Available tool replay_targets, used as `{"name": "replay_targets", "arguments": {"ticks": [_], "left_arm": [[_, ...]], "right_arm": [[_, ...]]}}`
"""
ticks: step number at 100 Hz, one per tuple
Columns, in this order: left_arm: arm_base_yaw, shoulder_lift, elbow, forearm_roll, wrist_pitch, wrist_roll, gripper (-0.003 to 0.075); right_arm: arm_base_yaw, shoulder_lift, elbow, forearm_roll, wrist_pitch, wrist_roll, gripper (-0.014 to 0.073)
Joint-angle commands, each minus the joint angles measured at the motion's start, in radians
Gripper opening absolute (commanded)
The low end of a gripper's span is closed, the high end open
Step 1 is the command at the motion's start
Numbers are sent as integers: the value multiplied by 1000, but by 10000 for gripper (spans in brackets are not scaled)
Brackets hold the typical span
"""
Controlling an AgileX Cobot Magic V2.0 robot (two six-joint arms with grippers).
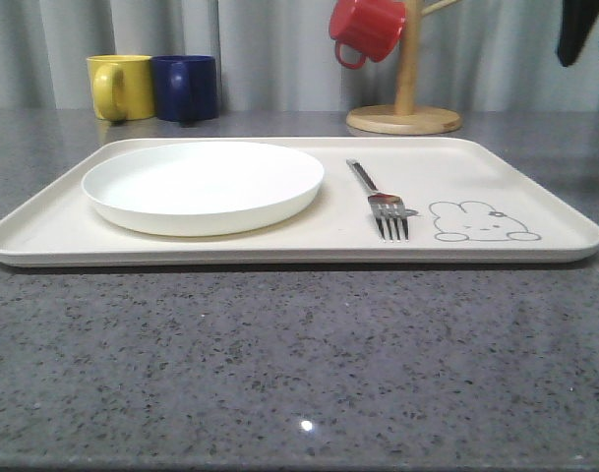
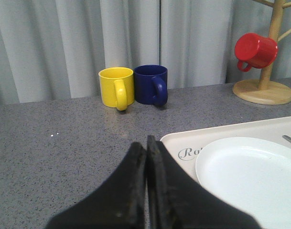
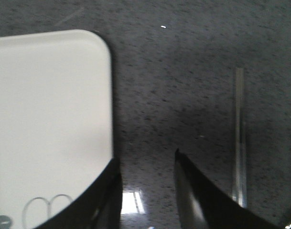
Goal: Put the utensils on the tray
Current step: 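Raise the right gripper and move it back to the chopsticks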
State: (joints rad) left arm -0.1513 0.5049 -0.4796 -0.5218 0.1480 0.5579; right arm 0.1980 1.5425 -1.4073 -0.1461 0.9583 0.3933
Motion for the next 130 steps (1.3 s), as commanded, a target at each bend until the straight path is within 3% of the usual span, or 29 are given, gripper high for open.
{"name": "replay_targets", "arguments": {"ticks": [1,50,130], "left_arm": [[-6,3,-29,-12,-65,1,-18],[-6,3,-29,-12,-65,1,-18],[-6,3,-29,-12,-65,1,-18]], "right_arm": [[-65,-47,14,1,-29,-45,291],[-246,-31,122,48,-70,-147,291],[-246,96,122,80,-100,-193,290]]}}
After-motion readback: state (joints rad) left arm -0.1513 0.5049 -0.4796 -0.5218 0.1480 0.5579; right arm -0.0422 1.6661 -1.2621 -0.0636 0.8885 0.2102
